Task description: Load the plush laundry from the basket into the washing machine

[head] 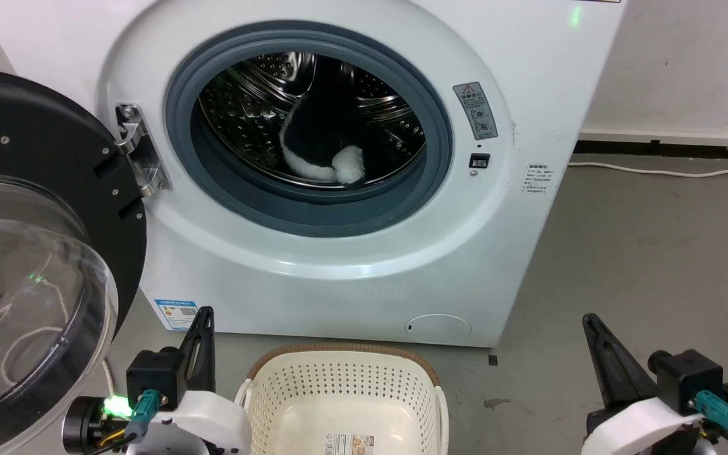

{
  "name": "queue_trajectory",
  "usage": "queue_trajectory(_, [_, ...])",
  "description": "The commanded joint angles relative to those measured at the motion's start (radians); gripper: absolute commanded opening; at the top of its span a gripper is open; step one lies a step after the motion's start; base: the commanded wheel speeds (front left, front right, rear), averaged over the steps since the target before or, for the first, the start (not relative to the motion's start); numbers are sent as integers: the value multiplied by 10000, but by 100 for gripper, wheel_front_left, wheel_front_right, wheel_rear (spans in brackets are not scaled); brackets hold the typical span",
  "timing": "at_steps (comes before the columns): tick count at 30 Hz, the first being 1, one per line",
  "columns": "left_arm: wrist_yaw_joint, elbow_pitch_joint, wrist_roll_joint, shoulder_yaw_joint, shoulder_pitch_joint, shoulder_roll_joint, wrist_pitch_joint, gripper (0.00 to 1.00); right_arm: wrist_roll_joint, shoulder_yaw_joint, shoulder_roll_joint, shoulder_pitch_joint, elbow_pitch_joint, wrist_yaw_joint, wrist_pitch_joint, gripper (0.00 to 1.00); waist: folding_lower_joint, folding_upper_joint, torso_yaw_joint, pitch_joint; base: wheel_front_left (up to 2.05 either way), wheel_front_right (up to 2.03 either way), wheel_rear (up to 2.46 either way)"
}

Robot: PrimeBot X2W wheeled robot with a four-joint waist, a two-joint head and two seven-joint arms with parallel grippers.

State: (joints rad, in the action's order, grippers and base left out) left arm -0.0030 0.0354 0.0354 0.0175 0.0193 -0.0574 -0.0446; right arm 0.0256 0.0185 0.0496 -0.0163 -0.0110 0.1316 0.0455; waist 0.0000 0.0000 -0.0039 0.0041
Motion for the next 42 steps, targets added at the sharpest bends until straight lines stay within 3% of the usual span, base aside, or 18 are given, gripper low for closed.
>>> queue_trajectory(1, [16,-82,-123,-44,-163,11,56,0,-70,-42,5,108,66,-8,-64,0,1,0,3,-3,0,0,0])
queue_trajectory(42, [30,-354,-354,-175,-193,72,446,0,-256,-185,6,163,110,-9,-455,0,0,0,39,-41,0,0,0])
